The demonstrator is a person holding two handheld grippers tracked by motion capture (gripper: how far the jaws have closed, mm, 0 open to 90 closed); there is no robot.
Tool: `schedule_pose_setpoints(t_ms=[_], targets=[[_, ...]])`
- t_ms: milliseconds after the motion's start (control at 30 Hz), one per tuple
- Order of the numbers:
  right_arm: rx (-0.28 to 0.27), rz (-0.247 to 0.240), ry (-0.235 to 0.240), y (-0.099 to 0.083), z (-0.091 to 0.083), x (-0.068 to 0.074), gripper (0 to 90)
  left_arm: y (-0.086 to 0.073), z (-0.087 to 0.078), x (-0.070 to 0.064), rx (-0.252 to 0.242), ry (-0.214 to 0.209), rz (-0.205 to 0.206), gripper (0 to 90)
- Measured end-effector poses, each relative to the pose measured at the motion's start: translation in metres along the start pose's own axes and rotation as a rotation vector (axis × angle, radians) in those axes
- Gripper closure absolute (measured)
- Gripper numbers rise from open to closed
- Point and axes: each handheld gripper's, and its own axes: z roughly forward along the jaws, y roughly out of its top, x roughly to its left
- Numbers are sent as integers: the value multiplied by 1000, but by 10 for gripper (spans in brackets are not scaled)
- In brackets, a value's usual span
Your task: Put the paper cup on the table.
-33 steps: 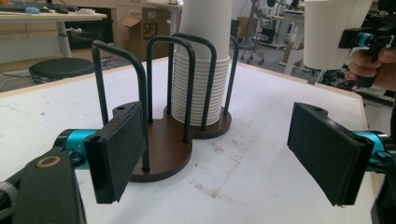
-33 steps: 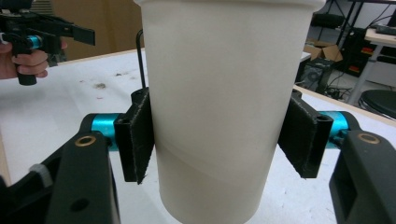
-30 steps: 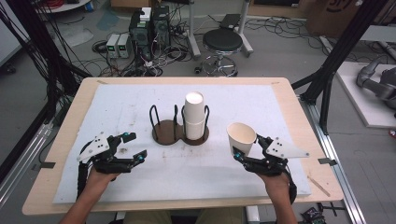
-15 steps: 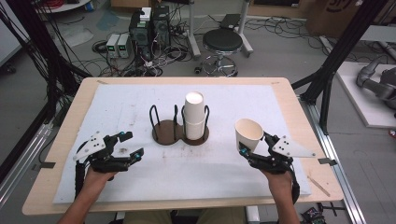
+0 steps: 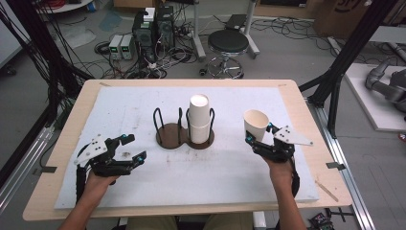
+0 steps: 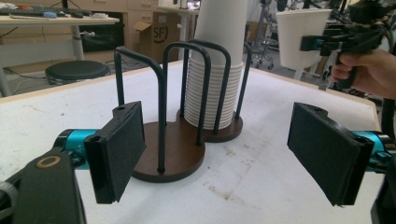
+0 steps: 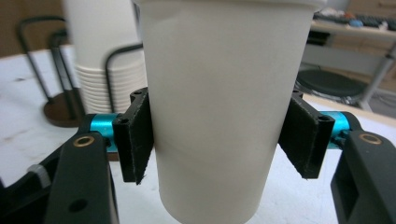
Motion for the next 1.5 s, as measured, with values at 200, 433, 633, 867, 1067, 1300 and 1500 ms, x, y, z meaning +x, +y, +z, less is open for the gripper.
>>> schedule_pose_setpoints(t_ms=[200,433,633,867,1067,1300,1500], targets=[[55,24,-66,-6,24,-9,343,0,-2,1,0,6,-1,189],[94,61,-141,-15,42,-19,342,-2,-3,1,4,7,-2,191],[146,95,-170,-23,53,-25,337,-3,-1,-1,9,4,-2,192],[227,88,-165,-33,61,-23,336,-3,0,1,17,4,-2,192],[249,87,-163,-37,59,-24,333,-3,-1,0,18,7,-5,193],[279,80,-140,-38,51,-25,334,-2,-2,0,24,8,-4,195],[310,63,-132,-39,45,-25,332,-2,-1,-1,29,6,-8,197]])
